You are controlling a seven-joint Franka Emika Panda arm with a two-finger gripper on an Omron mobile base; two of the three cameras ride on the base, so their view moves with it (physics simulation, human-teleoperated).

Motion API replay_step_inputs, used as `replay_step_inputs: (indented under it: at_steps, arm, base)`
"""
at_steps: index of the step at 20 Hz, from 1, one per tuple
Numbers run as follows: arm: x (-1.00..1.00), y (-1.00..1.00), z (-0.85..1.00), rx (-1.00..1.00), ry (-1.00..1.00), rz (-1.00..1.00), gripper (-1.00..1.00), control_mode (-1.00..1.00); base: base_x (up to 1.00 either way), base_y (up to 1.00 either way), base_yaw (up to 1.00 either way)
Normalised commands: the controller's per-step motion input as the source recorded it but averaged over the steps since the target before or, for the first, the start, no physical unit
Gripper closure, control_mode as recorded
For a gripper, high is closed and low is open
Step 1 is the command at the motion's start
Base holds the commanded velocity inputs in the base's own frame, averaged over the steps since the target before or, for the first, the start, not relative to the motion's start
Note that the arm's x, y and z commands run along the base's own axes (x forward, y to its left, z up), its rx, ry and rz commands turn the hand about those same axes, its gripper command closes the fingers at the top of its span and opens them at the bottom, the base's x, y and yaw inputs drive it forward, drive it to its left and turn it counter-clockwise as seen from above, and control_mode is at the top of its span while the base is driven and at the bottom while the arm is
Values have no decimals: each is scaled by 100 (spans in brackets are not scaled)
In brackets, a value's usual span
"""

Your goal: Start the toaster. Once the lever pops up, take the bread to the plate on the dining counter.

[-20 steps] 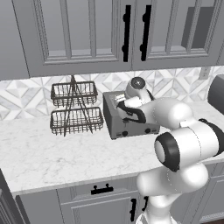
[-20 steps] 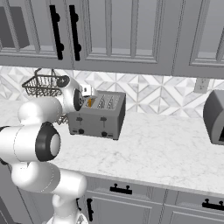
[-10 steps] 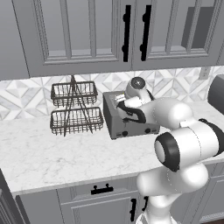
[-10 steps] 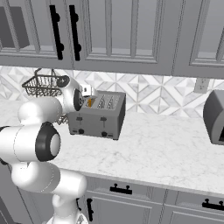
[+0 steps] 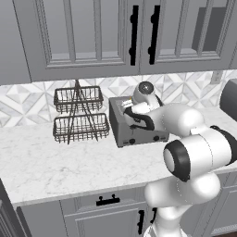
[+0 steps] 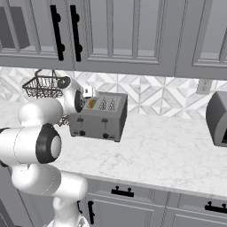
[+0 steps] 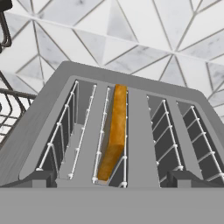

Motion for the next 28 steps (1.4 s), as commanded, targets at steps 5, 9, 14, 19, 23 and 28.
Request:
replay_step_inputs:
  at_steps: [5, 9, 14, 19, 23, 28]
  arm:
    - [0, 0, 0, 0, 0, 0, -100, -100]
    - [0, 0, 0, 0, 0, 0, -100, -100]
    - [0, 0, 0, 0, 0, 0, -100, -100]
    - [0, 0, 0, 0, 0, 0, -100, -100]
    - [0, 0, 0, 0, 0, 0, -100, -100]
    - [0, 0, 0, 0, 0, 0, -100, -100]
  base:
    - [0, 0, 0]
    - [0, 0, 0]
    - [0, 0, 0]
    - [0, 0, 0]
    - [0, 0, 0]
    - [0, 0, 0]
